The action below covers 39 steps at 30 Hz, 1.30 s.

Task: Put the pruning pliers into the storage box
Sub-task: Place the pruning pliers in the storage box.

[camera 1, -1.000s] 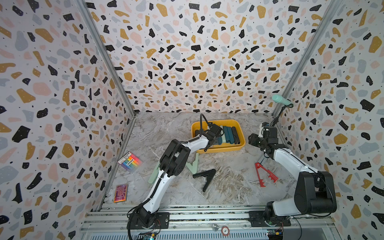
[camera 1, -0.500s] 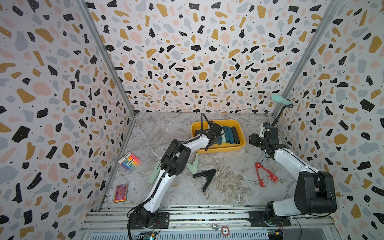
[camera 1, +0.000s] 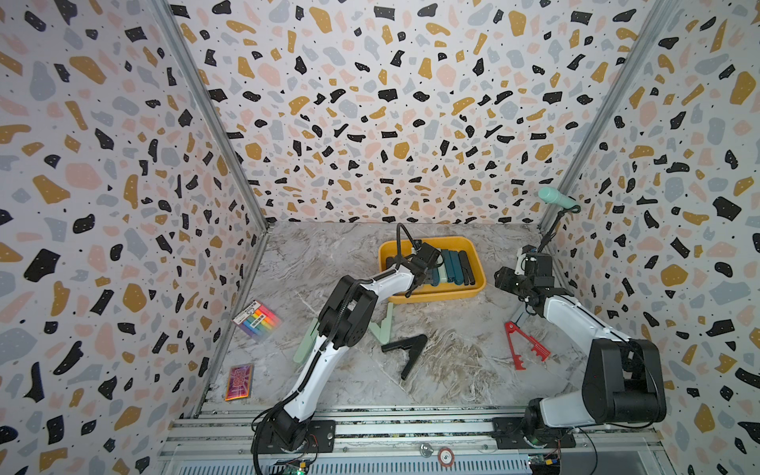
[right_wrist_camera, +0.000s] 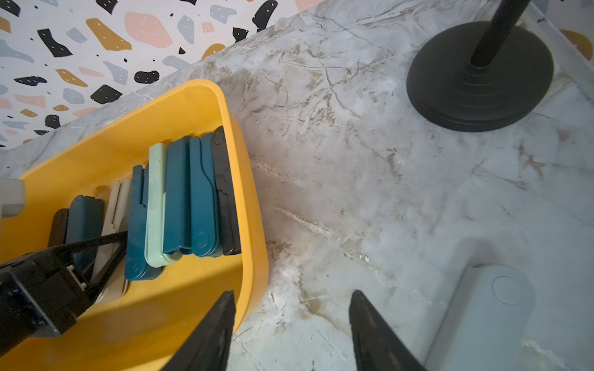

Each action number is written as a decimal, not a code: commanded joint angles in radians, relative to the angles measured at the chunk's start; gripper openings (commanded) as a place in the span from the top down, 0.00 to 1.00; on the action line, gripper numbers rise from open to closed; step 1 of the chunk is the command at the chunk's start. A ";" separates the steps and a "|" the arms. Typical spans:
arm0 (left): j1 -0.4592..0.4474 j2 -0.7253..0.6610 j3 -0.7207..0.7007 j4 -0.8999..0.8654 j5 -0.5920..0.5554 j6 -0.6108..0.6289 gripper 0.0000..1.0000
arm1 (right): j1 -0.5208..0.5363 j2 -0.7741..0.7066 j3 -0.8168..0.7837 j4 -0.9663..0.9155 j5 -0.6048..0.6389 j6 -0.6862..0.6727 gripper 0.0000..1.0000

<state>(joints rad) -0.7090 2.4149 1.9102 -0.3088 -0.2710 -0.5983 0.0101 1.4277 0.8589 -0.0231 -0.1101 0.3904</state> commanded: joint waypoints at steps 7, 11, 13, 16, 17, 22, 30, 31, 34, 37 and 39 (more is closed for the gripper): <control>-0.006 -0.021 0.008 0.045 0.065 -0.035 0.57 | -0.009 -0.046 -0.001 0.001 -0.013 -0.011 0.41; -0.006 -0.043 -0.007 0.063 0.076 -0.044 0.51 | -0.010 -0.049 -0.005 0.002 -0.015 -0.009 0.41; -0.006 -0.050 -0.011 0.066 0.079 -0.047 0.49 | -0.010 -0.050 -0.006 0.002 -0.017 -0.009 0.41; -0.005 -0.060 -0.022 0.072 0.091 -0.055 0.48 | -0.010 -0.055 -0.007 0.000 -0.015 -0.010 0.41; -0.005 -0.068 -0.027 0.078 0.091 -0.057 0.48 | -0.010 -0.056 -0.009 0.001 -0.015 -0.010 0.41; -0.006 -0.102 -0.046 0.096 0.090 -0.058 0.48 | -0.010 -0.065 -0.012 -0.001 -0.015 -0.008 0.41; -0.005 -0.163 -0.075 0.117 0.083 -0.051 0.48 | -0.010 -0.083 -0.012 -0.007 -0.028 -0.006 0.41; -0.005 -0.173 -0.085 0.124 0.081 -0.050 0.47 | -0.012 -0.087 -0.012 -0.007 -0.035 -0.008 0.41; -0.005 -0.202 -0.106 0.130 0.066 -0.042 0.46 | -0.010 -0.097 -0.014 -0.006 -0.047 -0.007 0.41; -0.005 -0.243 -0.142 0.132 0.044 -0.031 0.44 | -0.003 -0.106 -0.014 -0.005 -0.058 -0.004 0.41; -0.006 -0.283 -0.184 0.143 0.020 -0.018 0.41 | 0.008 -0.113 -0.017 0.000 -0.063 -0.003 0.41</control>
<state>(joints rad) -0.7097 2.1899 1.7645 -0.1921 -0.2111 -0.6403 0.0082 1.3510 0.8459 -0.0223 -0.1535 0.3908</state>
